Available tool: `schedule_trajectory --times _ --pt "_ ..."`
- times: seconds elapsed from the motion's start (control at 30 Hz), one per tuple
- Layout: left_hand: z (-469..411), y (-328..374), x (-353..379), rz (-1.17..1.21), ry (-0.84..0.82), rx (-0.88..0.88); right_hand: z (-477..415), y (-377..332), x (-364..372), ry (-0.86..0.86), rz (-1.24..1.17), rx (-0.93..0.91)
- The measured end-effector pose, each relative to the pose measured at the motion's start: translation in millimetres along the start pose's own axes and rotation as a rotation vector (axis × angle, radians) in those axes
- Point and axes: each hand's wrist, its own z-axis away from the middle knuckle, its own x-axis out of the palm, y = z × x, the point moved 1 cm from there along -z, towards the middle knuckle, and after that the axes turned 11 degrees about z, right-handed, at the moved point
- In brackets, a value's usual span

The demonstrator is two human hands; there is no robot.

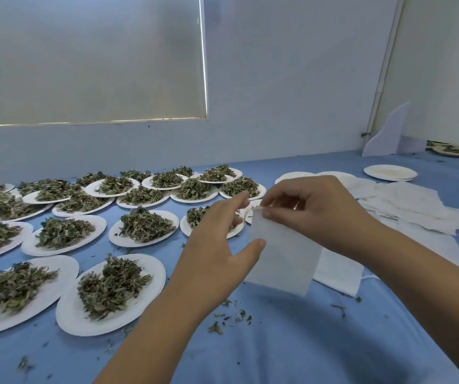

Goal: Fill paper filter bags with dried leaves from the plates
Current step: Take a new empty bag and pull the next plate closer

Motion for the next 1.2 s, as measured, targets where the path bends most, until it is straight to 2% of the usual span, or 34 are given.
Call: schedule_trajectory --times 0.1,0.27,0.4,0.5,0.6,0.67,0.77,0.93,1.1,1.2 --pt "4 9 -12 -0.028 0.038 0.068 -3 -15 2 0.009 -0.111 -0.01" --pt "3 17 -38 -0.169 0.041 0.073 -21 -39 28 -0.089 -0.26 -0.017" --pt "10 12 -68 -0.192 0.11 -0.03 -31 -54 45 -0.169 -0.629 -0.002" --pt "18 9 -98 -0.195 0.16 -0.169 -44 -54 68 -0.2 -0.819 0.2" --pt "25 8 -127 -0.159 0.234 -0.238 -50 -52 108 -0.36 -0.755 0.494" --pt "29 8 -144 -0.105 0.299 -0.261 -47 -53 136 -0.488 -0.61 0.588" --pt "36 4 -164 -0.027 0.436 -0.284 -45 -60 169 -0.63 -0.406 0.6" --pt "43 4 -182 0.031 0.551 -0.304 -57 -73 186 -0.691 -0.184 0.533" --pt "42 7 -189 0.102 0.572 -0.278 -58 -77 188 -0.719 -0.14 0.517" --pt "40 5 -187 0.138 0.587 -0.283 -56 -74 185 -0.695 -0.246 0.584"
